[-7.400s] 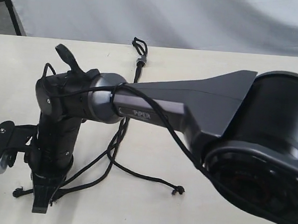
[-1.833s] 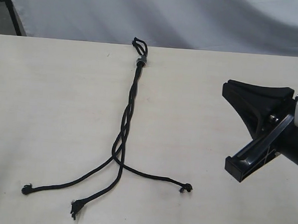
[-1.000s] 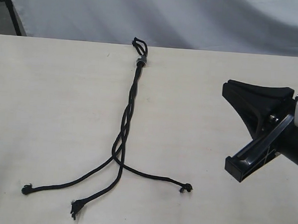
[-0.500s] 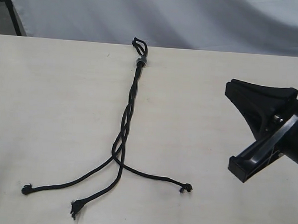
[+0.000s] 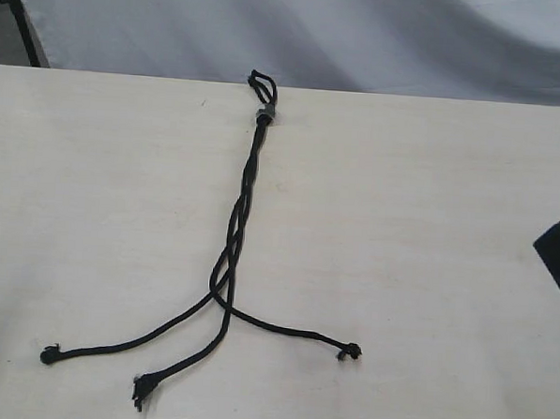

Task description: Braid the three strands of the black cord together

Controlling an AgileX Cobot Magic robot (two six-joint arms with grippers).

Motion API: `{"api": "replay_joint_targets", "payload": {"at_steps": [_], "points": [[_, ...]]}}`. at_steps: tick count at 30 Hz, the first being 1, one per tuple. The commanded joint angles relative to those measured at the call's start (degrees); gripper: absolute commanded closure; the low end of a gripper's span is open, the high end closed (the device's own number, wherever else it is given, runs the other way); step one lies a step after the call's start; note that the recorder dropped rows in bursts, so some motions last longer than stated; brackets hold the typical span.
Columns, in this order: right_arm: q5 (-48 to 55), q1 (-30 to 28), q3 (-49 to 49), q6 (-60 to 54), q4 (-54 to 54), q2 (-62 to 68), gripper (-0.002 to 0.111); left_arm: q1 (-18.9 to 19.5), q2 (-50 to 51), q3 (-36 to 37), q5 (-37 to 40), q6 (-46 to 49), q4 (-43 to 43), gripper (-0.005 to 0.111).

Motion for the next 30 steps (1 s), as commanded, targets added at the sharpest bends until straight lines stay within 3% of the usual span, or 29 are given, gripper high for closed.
{"api": "replay_joint_targets", "payload": {"at_steps": [1,3,10,14,21,26,30], "points": [[4.1,-1.1,0.3,0.6,0.9,-7.2,0.108,0.2,-0.2,0.2,0.1,-0.5,-0.7,0.107],[5.8,-5.2,0.3,2.6,0.9,-9.9,0.108,0.2,-0.2,0.2,0.1,-0.5,-0.7,0.107],[7.4,-30.7,0.3,16.2,0.9,-15.8,0.108,0.2,-0.2,0.2,0.1,-0.5,-0.7,0.107],[11.6,-38.7,0.3,17.2,0.9,-16.1,0.108,0.2,-0.2,0.2,0.1,-0.5,-0.7,0.107],[27.0,-38.4,0.3,7.1,0.4,-16.1,0.108,0.2,-0.2,0.2,0.1,-0.5,-0.7,0.107],[28.7,-34.0,0.3,6.0,-0.4,-16.1,0.108,0.2,-0.2,0.2,0.1,-0.5,-0.7,0.107],[29.6,-34.0,0.3,6.0,-0.4,-16.1,0.108,0.2,-0.2,0.2,0.1,-0.5,-0.7,0.107]]}}
